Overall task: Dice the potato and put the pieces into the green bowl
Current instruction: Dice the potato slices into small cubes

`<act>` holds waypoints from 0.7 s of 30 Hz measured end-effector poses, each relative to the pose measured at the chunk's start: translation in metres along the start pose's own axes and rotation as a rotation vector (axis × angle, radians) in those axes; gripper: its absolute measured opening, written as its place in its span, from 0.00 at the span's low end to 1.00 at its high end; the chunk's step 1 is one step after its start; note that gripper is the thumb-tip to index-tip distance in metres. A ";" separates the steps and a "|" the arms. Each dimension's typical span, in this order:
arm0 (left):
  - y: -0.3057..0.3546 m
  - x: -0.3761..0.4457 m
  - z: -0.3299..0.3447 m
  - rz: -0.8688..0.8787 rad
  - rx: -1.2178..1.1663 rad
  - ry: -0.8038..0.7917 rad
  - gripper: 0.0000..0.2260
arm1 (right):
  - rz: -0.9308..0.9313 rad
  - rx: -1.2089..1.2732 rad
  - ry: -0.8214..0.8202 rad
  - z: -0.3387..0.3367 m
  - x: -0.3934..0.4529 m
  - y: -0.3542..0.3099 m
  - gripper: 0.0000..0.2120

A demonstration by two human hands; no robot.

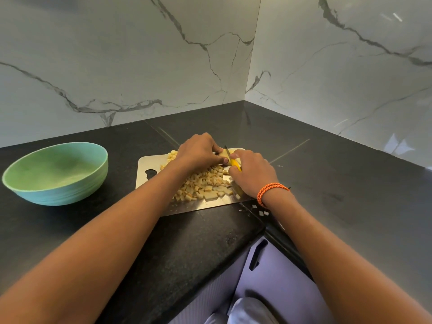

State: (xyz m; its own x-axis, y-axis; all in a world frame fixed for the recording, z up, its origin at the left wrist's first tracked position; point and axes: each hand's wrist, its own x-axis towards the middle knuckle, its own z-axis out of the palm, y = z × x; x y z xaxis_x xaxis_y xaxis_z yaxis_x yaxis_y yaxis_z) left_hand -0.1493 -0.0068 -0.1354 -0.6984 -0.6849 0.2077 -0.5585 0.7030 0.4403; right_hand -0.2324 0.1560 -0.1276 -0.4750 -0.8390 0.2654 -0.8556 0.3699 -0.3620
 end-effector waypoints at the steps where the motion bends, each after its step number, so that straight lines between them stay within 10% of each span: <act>1: 0.000 0.000 0.000 -0.001 0.004 -0.001 0.19 | 0.002 0.004 -0.004 -0.001 -0.001 0.000 0.19; 21: 0.004 -0.005 0.000 -0.011 0.006 0.000 0.21 | 0.022 0.042 -0.013 -0.022 -0.051 0.025 0.19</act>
State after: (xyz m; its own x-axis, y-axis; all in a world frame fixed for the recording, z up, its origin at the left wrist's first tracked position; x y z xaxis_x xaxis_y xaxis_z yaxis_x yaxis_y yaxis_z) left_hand -0.1483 -0.0012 -0.1350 -0.6920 -0.6928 0.2031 -0.5691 0.6965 0.4371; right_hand -0.2341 0.2168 -0.1306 -0.4907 -0.8362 0.2450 -0.8354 0.3716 -0.4050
